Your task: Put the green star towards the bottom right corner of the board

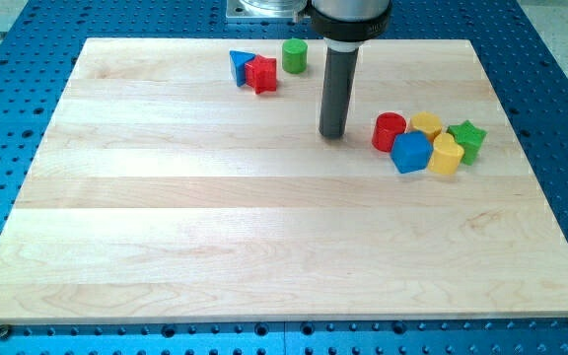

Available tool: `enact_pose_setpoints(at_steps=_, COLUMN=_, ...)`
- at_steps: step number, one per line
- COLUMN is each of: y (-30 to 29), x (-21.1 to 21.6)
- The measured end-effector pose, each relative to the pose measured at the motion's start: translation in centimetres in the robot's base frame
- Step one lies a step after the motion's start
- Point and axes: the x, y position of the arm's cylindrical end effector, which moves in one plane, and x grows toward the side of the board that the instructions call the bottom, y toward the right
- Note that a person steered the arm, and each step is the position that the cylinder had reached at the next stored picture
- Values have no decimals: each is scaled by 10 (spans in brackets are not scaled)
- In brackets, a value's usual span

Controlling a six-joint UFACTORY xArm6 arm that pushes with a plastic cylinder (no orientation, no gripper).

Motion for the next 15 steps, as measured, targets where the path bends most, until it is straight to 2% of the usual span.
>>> enact_pose_setpoints(at_steps=1, y=-1, x=0)
enact_pose_setpoints(at_steps=2, y=7, x=-34)
enact_pose_setpoints(at_steps=4, y=133, x=-32)
enact_pose_setpoints(at_steps=5, y=176, x=1)
enact_pose_setpoints(at_steps=6, y=173, x=31)
enact_pose_setpoints(at_steps=8, y=121, x=98)
enact_pose_setpoints(at_steps=11, y=117, x=131)
enact_pose_setpoints(at_steps=14, y=180, x=144)
enact_pose_setpoints(at_steps=15, y=248, x=152)
